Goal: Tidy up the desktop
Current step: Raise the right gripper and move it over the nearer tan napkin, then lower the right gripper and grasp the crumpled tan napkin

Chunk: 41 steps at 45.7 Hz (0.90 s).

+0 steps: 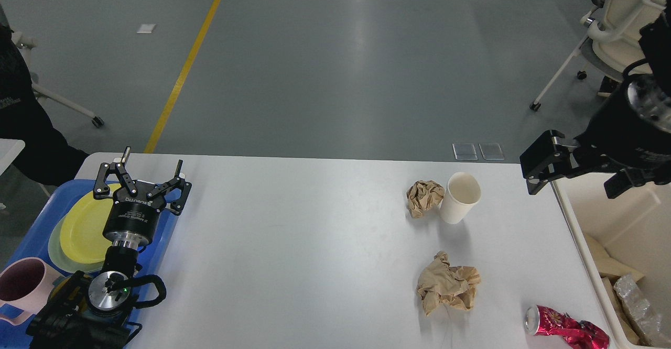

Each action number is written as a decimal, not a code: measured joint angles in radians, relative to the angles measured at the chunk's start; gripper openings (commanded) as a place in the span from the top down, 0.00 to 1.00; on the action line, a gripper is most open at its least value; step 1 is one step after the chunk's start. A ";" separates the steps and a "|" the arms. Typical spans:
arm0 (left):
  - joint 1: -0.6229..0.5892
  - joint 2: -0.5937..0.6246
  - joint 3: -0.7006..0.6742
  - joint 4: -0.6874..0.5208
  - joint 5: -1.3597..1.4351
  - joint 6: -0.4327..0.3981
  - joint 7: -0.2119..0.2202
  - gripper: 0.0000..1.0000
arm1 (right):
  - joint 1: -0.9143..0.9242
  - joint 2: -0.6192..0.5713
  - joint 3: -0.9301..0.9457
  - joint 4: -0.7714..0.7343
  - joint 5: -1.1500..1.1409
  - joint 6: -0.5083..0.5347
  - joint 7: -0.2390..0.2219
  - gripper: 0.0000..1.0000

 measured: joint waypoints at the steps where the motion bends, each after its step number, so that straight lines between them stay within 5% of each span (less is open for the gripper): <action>1: 0.000 0.000 0.000 0.000 0.000 0.000 0.000 0.04 | -0.001 0.005 0.004 0.000 0.003 -0.002 0.000 0.00; 17: 0.000 0.000 0.001 0.000 0.001 0.000 0.002 0.04 | -0.223 0.021 0.165 -0.049 0.021 -0.081 -0.014 0.00; 27: 0.000 0.000 0.001 0.000 0.001 0.000 0.002 0.04 | -0.532 0.064 0.291 -0.168 0.021 -0.223 -0.102 0.00; 41: 0.000 0.000 0.001 0.000 0.001 0.000 0.002 0.04 | -0.958 0.182 0.403 -0.472 0.021 -0.296 -0.162 0.01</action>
